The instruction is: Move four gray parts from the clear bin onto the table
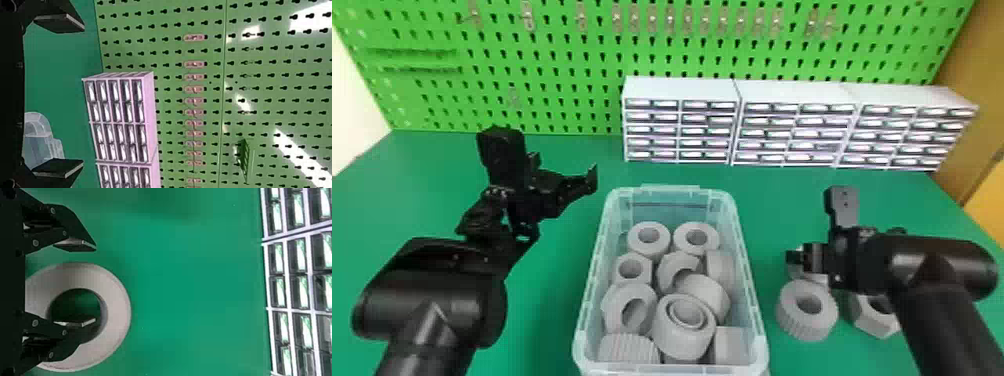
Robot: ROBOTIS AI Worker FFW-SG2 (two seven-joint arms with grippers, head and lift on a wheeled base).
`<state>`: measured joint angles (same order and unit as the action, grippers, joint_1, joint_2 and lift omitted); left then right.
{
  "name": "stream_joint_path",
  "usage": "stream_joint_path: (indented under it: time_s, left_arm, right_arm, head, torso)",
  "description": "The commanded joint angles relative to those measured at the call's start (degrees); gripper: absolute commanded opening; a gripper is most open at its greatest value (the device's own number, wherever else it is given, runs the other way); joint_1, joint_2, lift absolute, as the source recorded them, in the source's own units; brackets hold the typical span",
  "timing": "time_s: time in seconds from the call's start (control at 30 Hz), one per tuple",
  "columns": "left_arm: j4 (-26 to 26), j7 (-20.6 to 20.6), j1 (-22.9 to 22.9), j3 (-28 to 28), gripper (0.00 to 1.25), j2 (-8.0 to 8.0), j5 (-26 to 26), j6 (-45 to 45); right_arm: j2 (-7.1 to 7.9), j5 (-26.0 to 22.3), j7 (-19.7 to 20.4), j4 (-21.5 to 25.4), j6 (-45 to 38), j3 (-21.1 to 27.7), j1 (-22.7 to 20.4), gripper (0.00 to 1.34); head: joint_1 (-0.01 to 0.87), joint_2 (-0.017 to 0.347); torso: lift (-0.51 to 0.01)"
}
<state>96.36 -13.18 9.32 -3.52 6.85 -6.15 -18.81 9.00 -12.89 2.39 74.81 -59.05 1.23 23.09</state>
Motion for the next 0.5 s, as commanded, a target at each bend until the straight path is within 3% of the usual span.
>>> stream_joint_path:
  time_s: [0.0, 0.27, 0.47]
  left_arm:
    - [0.0, 0.0, 0.0, 0.0, 1.17, 0.0, 0.0, 0.0]
    - [0.0, 0.0, 0.0, 0.1, 1.17, 0.0, 0.0, 0.0]
    - [0.0, 0.0, 0.0, 0.0, 1.17, 0.0, 0.0, 0.0]
  right_arm:
    - [-0.39, 1.3, 0.1, 0.9, 0.9, 0.3, -0.4, 0.77]
    - [-0.83, 4.2, 0.0, 2.5, 1.5, -0.4, -0.4, 0.77]
    - [-0.91, 7.1, 0.1, 8.5, 1.2, -2.3, -0.4, 0.78]
  head:
    - [0.686, 0.026]
    - [0.686, 0.026]
    - [0.686, 0.026]
  torso:
    - [-0.05]
    - [-0.05]
    - [-0.05]
